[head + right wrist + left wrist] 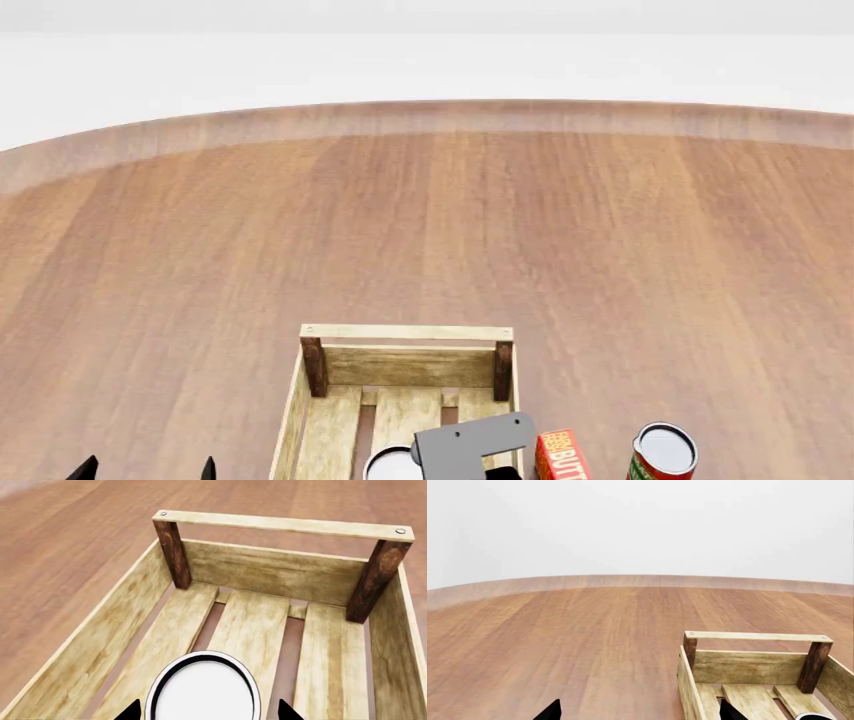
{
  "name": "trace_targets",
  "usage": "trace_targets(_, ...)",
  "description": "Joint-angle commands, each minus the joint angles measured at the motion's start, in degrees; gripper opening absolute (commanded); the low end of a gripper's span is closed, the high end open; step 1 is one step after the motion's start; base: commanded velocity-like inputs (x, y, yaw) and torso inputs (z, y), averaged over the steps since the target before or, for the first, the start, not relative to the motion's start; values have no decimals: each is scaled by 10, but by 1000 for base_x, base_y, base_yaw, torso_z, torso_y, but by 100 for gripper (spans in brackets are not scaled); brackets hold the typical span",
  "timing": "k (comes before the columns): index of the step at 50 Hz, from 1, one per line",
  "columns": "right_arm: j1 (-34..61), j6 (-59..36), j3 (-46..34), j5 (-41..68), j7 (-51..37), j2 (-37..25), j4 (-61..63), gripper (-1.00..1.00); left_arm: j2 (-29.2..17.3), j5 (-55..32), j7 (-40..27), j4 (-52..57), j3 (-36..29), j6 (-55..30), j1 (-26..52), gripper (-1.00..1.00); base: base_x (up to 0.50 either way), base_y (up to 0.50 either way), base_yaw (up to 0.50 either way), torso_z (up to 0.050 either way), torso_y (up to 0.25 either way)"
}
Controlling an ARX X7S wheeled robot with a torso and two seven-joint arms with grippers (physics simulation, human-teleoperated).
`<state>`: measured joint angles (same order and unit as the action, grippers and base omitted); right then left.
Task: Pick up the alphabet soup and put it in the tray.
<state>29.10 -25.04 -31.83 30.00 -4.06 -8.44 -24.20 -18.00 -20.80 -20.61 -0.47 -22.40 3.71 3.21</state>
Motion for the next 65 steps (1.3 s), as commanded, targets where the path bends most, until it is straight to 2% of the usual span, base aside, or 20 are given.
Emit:
trace_targets(1, -14, -15, 7, 2, -17, -18, 50, 100, -1, 0, -1, 0, -2, 1, 0, 100, 0, 0, 0, 0, 0)
trace_targets(15, -41, -42, 9, 19, -44, -44, 145, 100, -1, 0, -2, -2, -4, 5, 1, 100, 0, 0, 0, 0, 0)
trace_targets(42, -109, -104, 27, 55, -136, -122, 436, 100, -17, 13, -24, 44, -3, 3, -11, 100, 0, 0, 0, 0, 0)
trace_targets(57, -163, -59, 53, 35, -175, -157, 534, 100, -31, 27, -43, 102, -7, -9, -23, 100, 0, 0, 0, 0, 0)
trace_targets(60, -172, -44, 46, 4, -187, -164, 541, 100, -33, 26, -45, 115, -8, -12, -26, 100, 0, 0, 0, 0, 0)
trace_targets(65, -191, -25, 72, 18, -193, -173, 563, 100, -38, 26, -50, 140, -9, -17, -32, 100, 0, 0, 0, 0, 0)
